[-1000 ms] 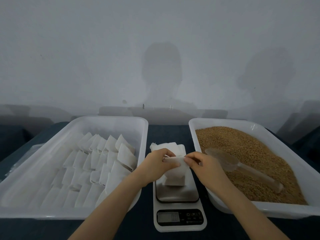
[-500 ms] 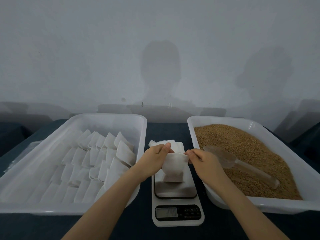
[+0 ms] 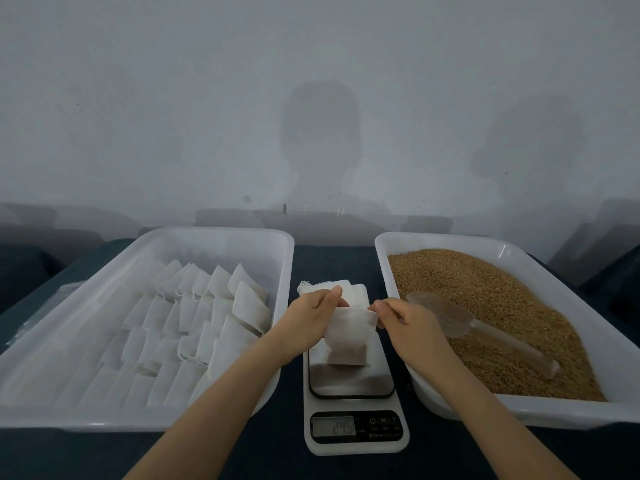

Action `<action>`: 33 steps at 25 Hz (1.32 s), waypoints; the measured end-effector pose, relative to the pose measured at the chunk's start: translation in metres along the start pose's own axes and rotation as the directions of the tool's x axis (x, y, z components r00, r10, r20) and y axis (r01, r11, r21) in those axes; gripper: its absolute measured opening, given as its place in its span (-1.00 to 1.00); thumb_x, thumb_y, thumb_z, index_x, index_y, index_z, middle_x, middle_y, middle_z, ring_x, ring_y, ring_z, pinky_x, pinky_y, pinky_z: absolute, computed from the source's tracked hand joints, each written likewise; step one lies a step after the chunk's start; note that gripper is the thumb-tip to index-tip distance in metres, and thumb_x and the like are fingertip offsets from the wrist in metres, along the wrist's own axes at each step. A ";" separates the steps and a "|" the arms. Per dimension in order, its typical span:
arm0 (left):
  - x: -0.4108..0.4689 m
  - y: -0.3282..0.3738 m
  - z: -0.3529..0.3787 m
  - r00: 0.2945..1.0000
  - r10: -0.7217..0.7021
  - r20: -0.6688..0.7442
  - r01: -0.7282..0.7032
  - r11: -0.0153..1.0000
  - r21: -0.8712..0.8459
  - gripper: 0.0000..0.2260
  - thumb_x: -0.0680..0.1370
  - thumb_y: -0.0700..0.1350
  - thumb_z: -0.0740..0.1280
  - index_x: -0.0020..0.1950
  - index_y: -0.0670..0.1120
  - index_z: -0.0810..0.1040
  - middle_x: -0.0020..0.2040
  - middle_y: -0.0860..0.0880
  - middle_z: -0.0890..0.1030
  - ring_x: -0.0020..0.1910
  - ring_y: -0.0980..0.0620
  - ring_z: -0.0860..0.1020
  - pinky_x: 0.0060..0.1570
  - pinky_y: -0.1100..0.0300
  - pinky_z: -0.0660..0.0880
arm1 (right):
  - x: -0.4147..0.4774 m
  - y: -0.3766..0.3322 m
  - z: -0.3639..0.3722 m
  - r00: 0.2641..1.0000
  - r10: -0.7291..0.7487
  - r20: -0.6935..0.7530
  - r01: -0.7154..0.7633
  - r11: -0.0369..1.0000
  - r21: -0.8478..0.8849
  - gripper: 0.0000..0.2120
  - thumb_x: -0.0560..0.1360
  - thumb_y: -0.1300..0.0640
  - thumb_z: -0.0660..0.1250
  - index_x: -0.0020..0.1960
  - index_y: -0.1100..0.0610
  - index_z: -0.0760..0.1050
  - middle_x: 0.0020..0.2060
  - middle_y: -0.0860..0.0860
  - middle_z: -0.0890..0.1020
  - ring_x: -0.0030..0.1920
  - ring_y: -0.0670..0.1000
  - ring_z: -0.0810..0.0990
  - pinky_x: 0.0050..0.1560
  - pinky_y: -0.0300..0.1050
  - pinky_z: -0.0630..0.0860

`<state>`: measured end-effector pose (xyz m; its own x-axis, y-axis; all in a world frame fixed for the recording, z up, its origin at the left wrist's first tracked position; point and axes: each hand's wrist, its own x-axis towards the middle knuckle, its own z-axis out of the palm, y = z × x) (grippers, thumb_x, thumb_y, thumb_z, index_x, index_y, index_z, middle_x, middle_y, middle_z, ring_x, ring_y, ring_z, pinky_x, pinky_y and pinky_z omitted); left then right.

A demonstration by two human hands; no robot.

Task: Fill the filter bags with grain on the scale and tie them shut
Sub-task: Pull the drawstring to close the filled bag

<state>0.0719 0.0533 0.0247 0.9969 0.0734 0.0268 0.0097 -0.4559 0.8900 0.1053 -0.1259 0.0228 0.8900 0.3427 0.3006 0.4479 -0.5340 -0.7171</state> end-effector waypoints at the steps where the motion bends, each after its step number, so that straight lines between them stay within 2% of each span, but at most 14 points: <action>1: 0.000 0.000 0.000 1.000 0.002 0.001 -0.002 1.000 0.004 -0.61 0.67 0.09 0.01 0.06 -0.04 0.58 0.07 -0.08 0.59 0.10 -0.04 0.55 0.22 -0.05 0.49 | 0.000 -0.001 0.000 1.000 -0.004 0.003 0.004 1.000 -0.005 -0.76 0.59 0.05 0.18 -0.19 -0.01 0.55 -0.34 -0.08 0.60 -0.22 -0.23 0.52 -0.25 -0.43 0.37; 7: -0.001 0.000 0.000 1.000 0.013 -0.002 -0.013 1.000 -0.002 -0.60 0.68 0.09 0.01 0.05 -0.05 0.59 0.06 -0.09 0.60 0.09 -0.04 0.56 0.21 -0.06 0.50 | 0.000 -0.001 -0.001 1.000 0.002 0.000 -0.002 1.000 -0.009 -0.77 0.60 0.05 0.17 -0.16 -0.01 0.55 -0.34 -0.14 0.58 -0.24 -0.28 0.51 -0.24 -0.48 0.35; 13: 0.001 -0.003 0.000 1.000 0.014 0.010 -0.014 1.000 -0.009 -0.59 0.67 0.10 0.01 0.08 -0.07 0.59 0.07 -0.10 0.60 0.09 -0.05 0.56 0.20 -0.06 0.50 | 0.000 -0.002 -0.001 1.000 0.007 0.008 -0.006 1.000 -0.027 -0.77 0.59 0.03 0.19 -0.15 0.01 0.56 -0.30 -0.02 0.62 -0.26 -0.11 0.55 -0.25 -0.38 0.38; 17: -0.001 -0.002 0.000 0.999 0.008 0.044 -0.007 1.000 -0.019 -0.61 0.65 0.15 0.04 0.05 -0.02 0.58 0.01 -0.05 0.62 0.04 -0.01 0.58 0.14 0.00 0.53 | -0.003 -0.003 -0.001 0.998 -0.019 0.054 0.016 0.999 0.049 -0.94 0.51 0.05 0.34 -0.08 -0.06 0.59 -0.24 -0.18 0.63 -0.15 -0.29 0.54 -0.18 -0.53 0.37; 19: -0.001 -0.003 0.000 0.997 0.018 0.076 -0.019 1.000 0.007 -0.66 0.62 0.17 0.12 0.04 -0.01 0.58 -0.04 -0.01 0.62 -0.02 0.02 0.58 0.05 0.08 0.55 | -0.005 -0.004 -0.002 0.998 -0.033 0.060 0.028 0.997 0.070 -0.93 0.48 0.09 0.38 -0.09 -0.07 0.59 -0.25 -0.18 0.63 -0.15 -0.31 0.54 -0.17 -0.52 0.38; 21: -0.002 -0.004 0.002 0.993 0.036 0.112 -0.042 0.998 0.056 -0.77 0.56 0.15 0.27 0.07 0.05 0.59 -0.08 0.11 0.61 -0.07 0.19 0.57 -0.11 0.31 0.50 | -0.005 -0.005 -0.003 0.997 -0.045 0.056 0.040 0.996 0.076 -0.92 0.48 0.13 0.39 -0.11 -0.03 0.62 -0.27 -0.16 0.64 -0.17 -0.29 0.55 -0.17 -0.49 0.39; 23: -0.002 -0.002 0.003 0.987 0.065 0.145 -0.080 0.992 0.099 -0.78 0.49 0.07 0.39 0.10 0.06 0.62 -0.15 0.18 0.61 -0.18 0.34 0.54 -0.24 0.49 0.42 | -0.005 -0.008 -0.005 0.996 -0.062 0.062 0.057 0.995 0.079 -0.91 0.47 0.16 0.39 -0.13 -0.02 0.63 -0.28 -0.17 0.64 -0.19 -0.29 0.55 -0.18 -0.48 0.39; 25: -0.003 0.001 0.005 0.979 0.102 0.175 -0.134 0.974 0.183 -0.86 0.50 -0.02 0.40 0.03 0.00 0.67 -0.26 0.16 0.59 -0.32 0.32 0.51 -0.31 0.51 0.39 | -0.005 -0.010 -0.006 0.995 -0.073 0.072 0.066 0.994 0.090 -0.90 0.47 0.17 0.39 -0.13 -0.02 0.63 -0.27 -0.17 0.64 -0.18 -0.27 0.55 -0.18 -0.48 0.40; 26: -0.004 0.003 0.004 0.978 0.106 0.180 -0.142 0.969 0.201 -0.90 0.52 -0.04 0.38 -0.09 -0.01 0.68 -0.33 0.15 0.57 -0.38 0.27 0.48 -0.34 0.48 0.39 | -0.005 -0.010 -0.006 0.994 -0.079 0.069 0.073 0.993 0.097 -0.90 0.48 0.17 0.38 -0.12 -0.01 0.63 -0.26 -0.15 0.65 -0.18 -0.25 0.56 -0.17 -0.46 0.41; 27: -0.003 0.005 0.002 0.979 0.103 0.175 -0.140 0.967 0.215 -0.81 0.54 -0.05 0.36 -0.26 0.03 0.65 -0.41 0.14 0.53 -0.44 0.25 0.43 -0.38 0.46 0.36 | -0.005 -0.011 -0.006 0.995 -0.088 0.049 0.082 0.991 0.108 -0.90 0.50 0.17 0.35 -0.10 0.03 0.63 -0.24 -0.13 0.65 -0.17 -0.24 0.56 -0.16 -0.45 0.42; 29: -0.001 0.010 -0.009 0.989 0.090 0.114 -0.114 0.968 0.224 -0.61 0.56 -0.06 0.33 -0.49 0.03 0.45 -0.56 0.14 0.41 -0.54 0.24 0.35 -0.46 0.48 0.29 | -0.005 -0.011 -0.008 0.997 -0.071 -0.028 0.075 0.981 0.177 -0.88 0.53 0.19 0.30 -0.07 0.06 0.60 -0.25 -0.11 0.65 -0.19 -0.23 0.57 -0.16 -0.44 0.44; 31: 0.005 0.017 -0.034 0.998 0.052 -0.046 -0.041 0.978 0.203 -0.60 0.56 -0.05 0.34 -0.49 -0.02 0.39 -0.59 0.12 0.37 -0.56 0.21 0.35 -0.46 0.43 0.32 | -0.005 -0.010 -0.010 0.996 -0.022 -0.084 0.044 0.962 0.270 -0.85 0.55 0.21 0.26 -0.06 0.03 0.57 -0.28 -0.08 0.65 -0.23 -0.22 0.58 -0.18 -0.45 0.44; 33: 0.016 0.020 -0.068 0.957 -0.012 -0.289 0.037 0.996 0.083 -0.61 0.55 -0.08 0.33 -0.48 -0.06 0.40 -0.57 0.09 0.40 -0.51 0.07 0.43 -0.43 0.27 0.43 | -0.004 -0.010 -0.010 0.995 0.000 -0.095 0.029 0.954 0.299 -0.83 0.56 0.22 0.24 -0.06 -0.01 0.56 -0.28 -0.05 0.64 -0.25 -0.20 0.58 -0.19 -0.43 0.45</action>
<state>0.0830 0.1059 0.0745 0.9319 0.3317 0.1468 0.0530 -0.5248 0.8496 0.0980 -0.1303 0.0350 0.8941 0.2674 0.3593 0.4272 -0.2680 -0.8635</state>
